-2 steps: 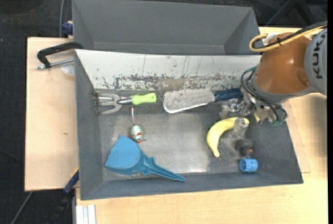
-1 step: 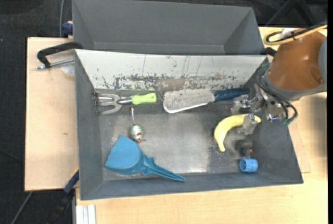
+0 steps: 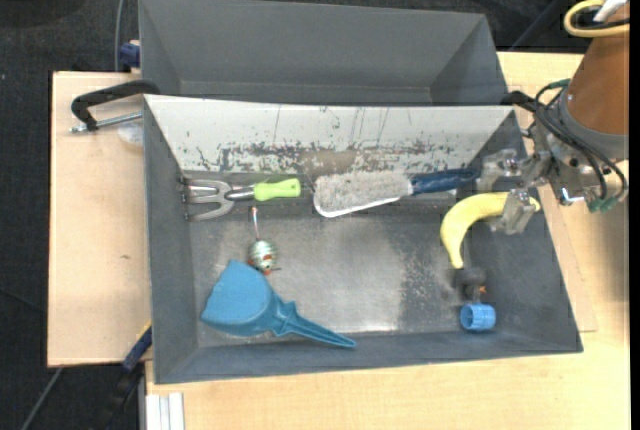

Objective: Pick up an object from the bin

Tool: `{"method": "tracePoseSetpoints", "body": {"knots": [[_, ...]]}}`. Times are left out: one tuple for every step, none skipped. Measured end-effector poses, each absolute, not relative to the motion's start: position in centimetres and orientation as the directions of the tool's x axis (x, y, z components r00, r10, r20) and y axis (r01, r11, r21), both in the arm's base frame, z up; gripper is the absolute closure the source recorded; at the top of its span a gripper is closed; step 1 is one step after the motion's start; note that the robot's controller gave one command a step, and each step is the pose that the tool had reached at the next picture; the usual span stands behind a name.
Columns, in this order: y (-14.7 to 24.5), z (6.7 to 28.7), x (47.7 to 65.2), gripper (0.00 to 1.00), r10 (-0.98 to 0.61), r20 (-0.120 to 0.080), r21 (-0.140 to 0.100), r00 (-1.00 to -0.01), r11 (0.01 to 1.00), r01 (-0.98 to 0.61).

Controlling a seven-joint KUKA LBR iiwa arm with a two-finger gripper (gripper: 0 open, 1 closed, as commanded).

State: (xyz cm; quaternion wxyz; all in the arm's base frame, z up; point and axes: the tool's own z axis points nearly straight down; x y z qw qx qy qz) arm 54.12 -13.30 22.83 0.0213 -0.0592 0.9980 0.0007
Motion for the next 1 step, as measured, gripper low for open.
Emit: {"method": "tracePoseSetpoints", "body": {"knots": [[-11.06,6.62,52.84,1.00,-0.171,-0.038,0.001,-0.985,0.985,-0.171]]}}
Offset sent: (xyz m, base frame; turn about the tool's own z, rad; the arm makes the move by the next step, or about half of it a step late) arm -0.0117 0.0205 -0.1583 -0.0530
